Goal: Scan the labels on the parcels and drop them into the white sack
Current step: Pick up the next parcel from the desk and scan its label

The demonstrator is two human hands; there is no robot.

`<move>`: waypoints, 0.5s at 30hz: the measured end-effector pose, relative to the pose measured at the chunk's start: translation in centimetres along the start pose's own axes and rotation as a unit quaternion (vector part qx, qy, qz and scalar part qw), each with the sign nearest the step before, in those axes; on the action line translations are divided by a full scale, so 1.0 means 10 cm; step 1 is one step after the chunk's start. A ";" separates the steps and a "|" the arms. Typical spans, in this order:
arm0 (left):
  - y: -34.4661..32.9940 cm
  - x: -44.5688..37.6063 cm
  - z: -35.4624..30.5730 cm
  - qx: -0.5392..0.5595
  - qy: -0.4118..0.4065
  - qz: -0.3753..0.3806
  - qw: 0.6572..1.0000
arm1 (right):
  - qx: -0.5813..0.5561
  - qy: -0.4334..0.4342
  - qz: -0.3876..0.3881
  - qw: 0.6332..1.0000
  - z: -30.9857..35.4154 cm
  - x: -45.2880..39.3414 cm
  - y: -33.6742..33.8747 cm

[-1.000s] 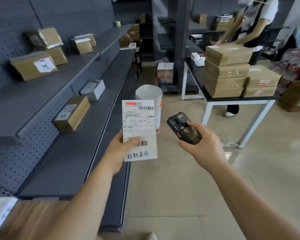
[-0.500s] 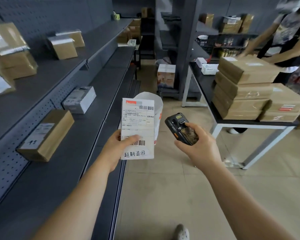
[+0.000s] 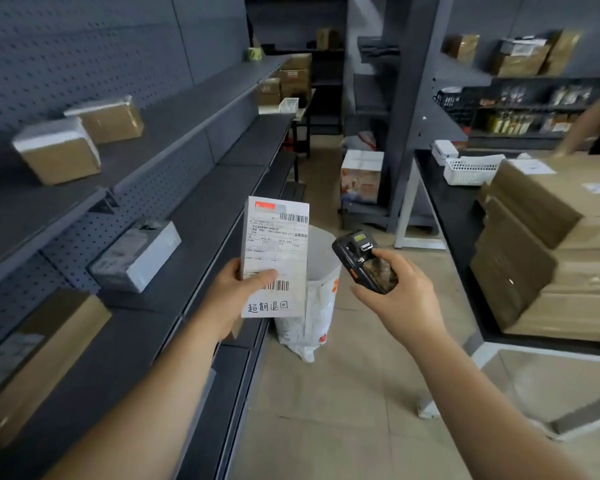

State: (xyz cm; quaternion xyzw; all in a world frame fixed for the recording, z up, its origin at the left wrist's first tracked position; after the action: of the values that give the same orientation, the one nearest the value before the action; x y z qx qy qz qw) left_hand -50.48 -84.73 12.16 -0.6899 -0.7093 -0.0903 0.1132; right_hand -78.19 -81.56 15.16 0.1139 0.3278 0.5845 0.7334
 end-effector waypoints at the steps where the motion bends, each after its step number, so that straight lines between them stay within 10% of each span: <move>1: -0.06 -0.17 -0.05 -0.001 -0.001 -0.002 1.000 | -0.002 0.002 0.001 1.000 -0.07 -0.19 0.00; 15: -0.08 -2.60 -0.07 -0.018 0.061 -0.032 0.997 | 0.014 -0.039 0.051 0.998 -1.04 -2.20 -1.04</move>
State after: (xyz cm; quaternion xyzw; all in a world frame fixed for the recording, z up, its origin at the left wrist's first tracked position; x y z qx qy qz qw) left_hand -50.65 -109.89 5.45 -0.6619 -0.7211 -0.1486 0.1408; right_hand -78.65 -107.34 9.16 0.1631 0.3008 0.6114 0.7136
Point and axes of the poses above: each hand's wrist, its own x-axis away from the middle knuckle, its own y-axis out of the back of the hand, z = x × y, the point moved 7 cm from there along -x, towards the middle knuckle, and after that the axes turned 7 degrees about y, right-handed, at the moved point
